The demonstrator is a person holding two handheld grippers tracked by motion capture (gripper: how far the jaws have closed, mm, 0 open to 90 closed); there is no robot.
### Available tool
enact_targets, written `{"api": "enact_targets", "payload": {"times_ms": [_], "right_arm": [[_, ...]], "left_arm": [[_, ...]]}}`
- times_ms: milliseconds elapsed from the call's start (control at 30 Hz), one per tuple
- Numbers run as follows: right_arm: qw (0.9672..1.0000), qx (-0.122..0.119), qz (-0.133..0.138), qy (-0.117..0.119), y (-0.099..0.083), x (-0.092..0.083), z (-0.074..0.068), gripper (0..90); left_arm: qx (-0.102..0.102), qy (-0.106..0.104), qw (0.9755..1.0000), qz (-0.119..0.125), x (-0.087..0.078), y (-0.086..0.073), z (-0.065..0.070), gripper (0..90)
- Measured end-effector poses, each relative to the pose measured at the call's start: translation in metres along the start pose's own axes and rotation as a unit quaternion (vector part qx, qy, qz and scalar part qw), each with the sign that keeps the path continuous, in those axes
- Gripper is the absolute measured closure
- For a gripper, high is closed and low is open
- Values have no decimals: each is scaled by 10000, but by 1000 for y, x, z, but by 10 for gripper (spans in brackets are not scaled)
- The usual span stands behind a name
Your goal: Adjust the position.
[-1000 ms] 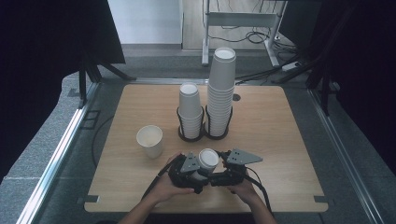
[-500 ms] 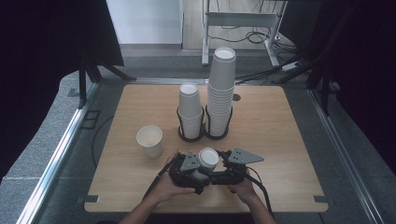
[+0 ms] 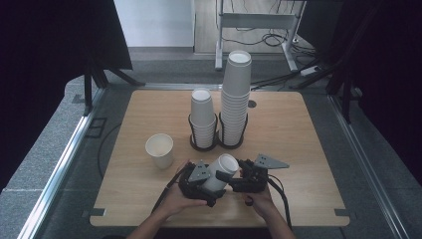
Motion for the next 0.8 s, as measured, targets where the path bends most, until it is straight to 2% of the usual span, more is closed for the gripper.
{"api": "enact_targets", "payload": {"times_ms": [200, 367, 500, 600, 800], "right_arm": [[10000, -7, -64, 7, -3, 3, -1, 230], [9999, -85, -102, -14, -5, 6, -4, 230], [9999, -50, -93, -28, -5, 6, -3, 230], [9999, -100, -119, -24, -5, 6, -4, 228], [9994, -239, -227, -74, -5, 7, -6, 223]], "left_arm": [[28, 21, 10000, 35, -2, 1, 0, 33], [91, 60, 9999, 77, -4, 2, 1, 96], [56, 58, 10000, 51, -3, 2, 1, 97], [104, 82, 9999, 71, -3, 2, 1, 106], [140, 119, 9998, -44, -3, 0, 1, 123]]}}
Point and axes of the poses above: each handheld gripper's, and its own axes: x roughly forward along the jaws, y roughly out of its top, z roughly to its right, the point moved 8 cm from there along x, roughly forward along the jaws, and after that the axes turned 3 degrees about y, right-handed, at the moved point
